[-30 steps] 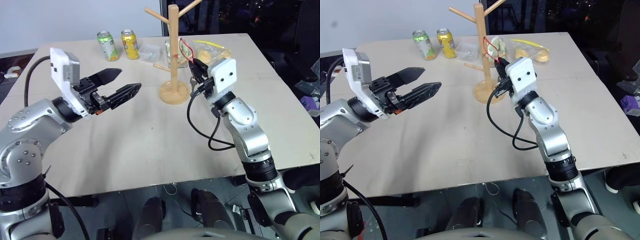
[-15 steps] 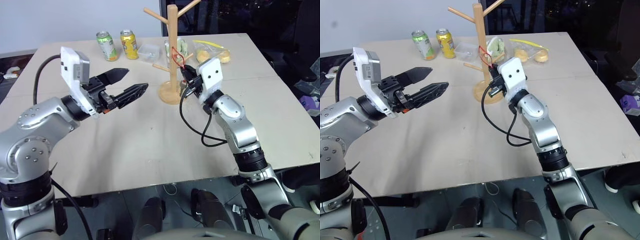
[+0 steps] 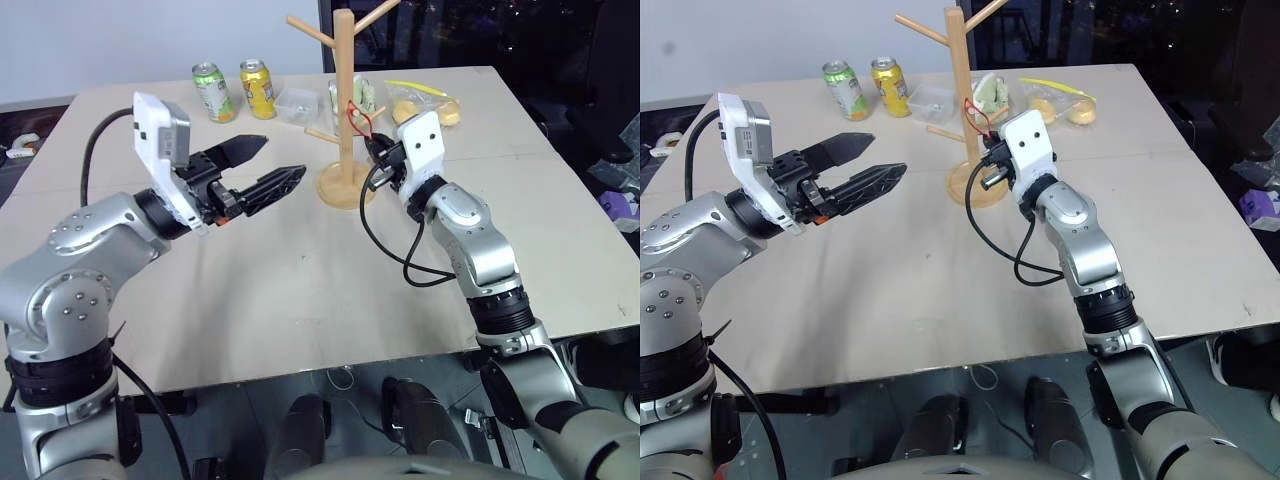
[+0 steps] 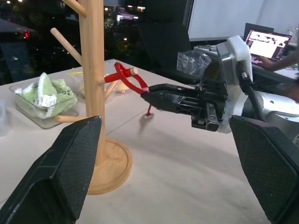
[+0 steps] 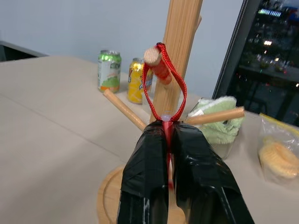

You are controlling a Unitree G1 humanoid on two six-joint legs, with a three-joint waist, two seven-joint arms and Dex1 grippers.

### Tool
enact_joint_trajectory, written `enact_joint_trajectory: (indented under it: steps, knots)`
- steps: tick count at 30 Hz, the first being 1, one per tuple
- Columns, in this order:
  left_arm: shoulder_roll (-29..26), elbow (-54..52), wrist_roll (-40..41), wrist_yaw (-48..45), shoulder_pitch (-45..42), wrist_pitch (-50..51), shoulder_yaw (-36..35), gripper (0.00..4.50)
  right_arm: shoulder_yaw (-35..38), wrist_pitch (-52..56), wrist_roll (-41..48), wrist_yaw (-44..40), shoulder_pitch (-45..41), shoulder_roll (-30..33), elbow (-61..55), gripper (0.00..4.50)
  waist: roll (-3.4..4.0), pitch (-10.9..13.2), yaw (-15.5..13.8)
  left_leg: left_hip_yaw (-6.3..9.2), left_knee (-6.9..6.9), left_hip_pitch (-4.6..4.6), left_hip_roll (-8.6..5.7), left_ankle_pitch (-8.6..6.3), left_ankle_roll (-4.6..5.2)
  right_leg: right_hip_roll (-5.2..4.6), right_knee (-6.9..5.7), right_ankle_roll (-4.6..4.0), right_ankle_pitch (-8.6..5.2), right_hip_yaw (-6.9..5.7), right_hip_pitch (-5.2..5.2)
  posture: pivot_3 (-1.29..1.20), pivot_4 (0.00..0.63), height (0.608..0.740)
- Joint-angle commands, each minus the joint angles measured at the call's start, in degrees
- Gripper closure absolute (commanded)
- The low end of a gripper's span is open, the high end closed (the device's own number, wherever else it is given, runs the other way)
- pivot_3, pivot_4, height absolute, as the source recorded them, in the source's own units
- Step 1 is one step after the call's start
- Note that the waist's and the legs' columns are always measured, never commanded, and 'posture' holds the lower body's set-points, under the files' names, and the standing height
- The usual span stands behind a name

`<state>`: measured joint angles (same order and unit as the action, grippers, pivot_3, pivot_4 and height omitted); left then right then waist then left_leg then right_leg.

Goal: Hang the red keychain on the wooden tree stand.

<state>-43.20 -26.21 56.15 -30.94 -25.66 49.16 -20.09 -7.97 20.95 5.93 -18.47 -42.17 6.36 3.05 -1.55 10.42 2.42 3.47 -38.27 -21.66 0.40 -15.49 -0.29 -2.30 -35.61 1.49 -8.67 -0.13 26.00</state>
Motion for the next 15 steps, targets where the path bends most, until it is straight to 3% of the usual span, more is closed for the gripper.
enact_joint_trajectory:
  steps: [1, 4, 8, 15]
  knots:
    - [-1.9, 0.3, -0.7, -0.8, -0.4, -0.9, -1.0, 0.00, 0.2, 2.3, 1.2, -2.6, -0.8, 1.0, -2.2, 2.92, 0.00, 0.0, 0.0, 0.00, 0.00, 0.00, 0.00, 0.00, 0.00, 0.00, 0.00, -0.01, -0.01, 0.00, 0.00, 0.00, 0.150, 0.740]
    - [-5.0, 2.2, -2.6, -2.2, 0.2, 0.1, -1.1, 0.00, 1.0, 4.6, 2.2, -5.8, 0.2, 3.9, -4.4, 1.71, 0.01, 0.0, 0.0, 0.00, 0.00, 0.00, 0.00, 0.00, 0.00, 0.00, 0.00, -0.06, -0.04, 0.00, 0.00, 0.00, 0.150, 0.740]
    - [-11.2, 6.4, -6.6, -7.7, 1.8, -0.8, -0.7, 0.00, 2.5, 10.3, 6.7, -15.1, 2.1, 12.4, -7.9, 0.04, 0.02, 0.0, -0.1, -0.01, 0.01, -0.01, -0.01, 0.00, 0.00, 0.00, 0.03, -0.10, -0.08, 0.00, 0.00, 0.00, 0.150, 0.740]
    - [-22.1, 15.7, -14.5, -20.2, 5.5, -4.8, -0.1, 0.00, 10.1, 24.6, 23.2, -30.7, -2.1, 25.2, -13.2, 0.01, 0.14, 0.3, 0.2, -0.03, 0.03, 0.01, 0.04, -0.01, 0.01, 0.05, 0.04, -0.11, -0.09, 0.00, 0.02, 0.00, 0.150, 0.740]
